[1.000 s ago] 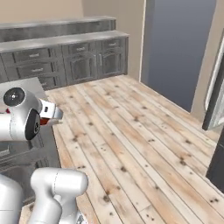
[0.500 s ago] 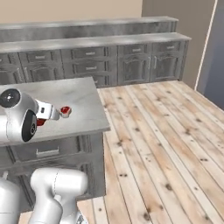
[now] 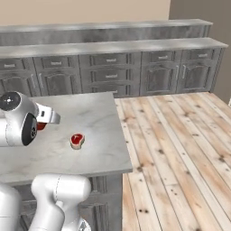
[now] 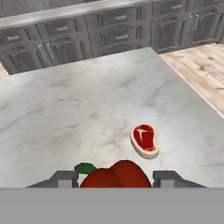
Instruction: Open the fridge, remove the mango, bell pepper, and steak, and place them on any counter.
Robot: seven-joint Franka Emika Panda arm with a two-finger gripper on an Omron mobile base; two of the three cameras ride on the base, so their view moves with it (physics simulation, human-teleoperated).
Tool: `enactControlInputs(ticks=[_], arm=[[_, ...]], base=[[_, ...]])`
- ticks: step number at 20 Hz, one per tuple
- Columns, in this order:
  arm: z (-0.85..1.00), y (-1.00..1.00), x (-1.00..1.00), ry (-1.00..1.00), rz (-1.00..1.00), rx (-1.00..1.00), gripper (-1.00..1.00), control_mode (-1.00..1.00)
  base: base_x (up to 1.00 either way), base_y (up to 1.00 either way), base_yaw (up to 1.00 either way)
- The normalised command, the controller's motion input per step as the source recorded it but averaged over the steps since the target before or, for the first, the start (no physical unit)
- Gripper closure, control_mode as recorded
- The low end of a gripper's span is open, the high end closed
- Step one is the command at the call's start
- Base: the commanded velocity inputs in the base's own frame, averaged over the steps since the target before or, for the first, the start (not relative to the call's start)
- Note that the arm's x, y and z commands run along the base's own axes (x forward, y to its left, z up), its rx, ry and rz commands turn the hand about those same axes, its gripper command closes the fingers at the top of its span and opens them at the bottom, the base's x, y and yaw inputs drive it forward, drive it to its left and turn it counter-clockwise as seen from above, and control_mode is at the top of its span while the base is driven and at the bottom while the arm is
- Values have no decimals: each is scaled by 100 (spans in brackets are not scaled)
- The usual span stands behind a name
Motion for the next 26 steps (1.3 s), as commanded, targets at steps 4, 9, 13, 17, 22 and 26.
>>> enactControlInputs(ticks=[4, 9, 13, 17, 22, 26], arm=[[-52, 36, 28, 16, 18, -4, 100, -100], [-99, 44, 47, 20, 11, -8, 100, -100], [-92, 15, 68, 2, 1, -8, 100, -100], [-78, 0, 79, 0, 0, -2, 100, -100], [-64, 1, 51, 0, 0, 0, 100, -100], [-38, 21, 22, 0, 0, 0, 100, -100]], base=[[0, 0, 0], [0, 0, 0], [0, 0, 0], [0, 0, 0], [0, 0, 0], [0, 0, 0]])
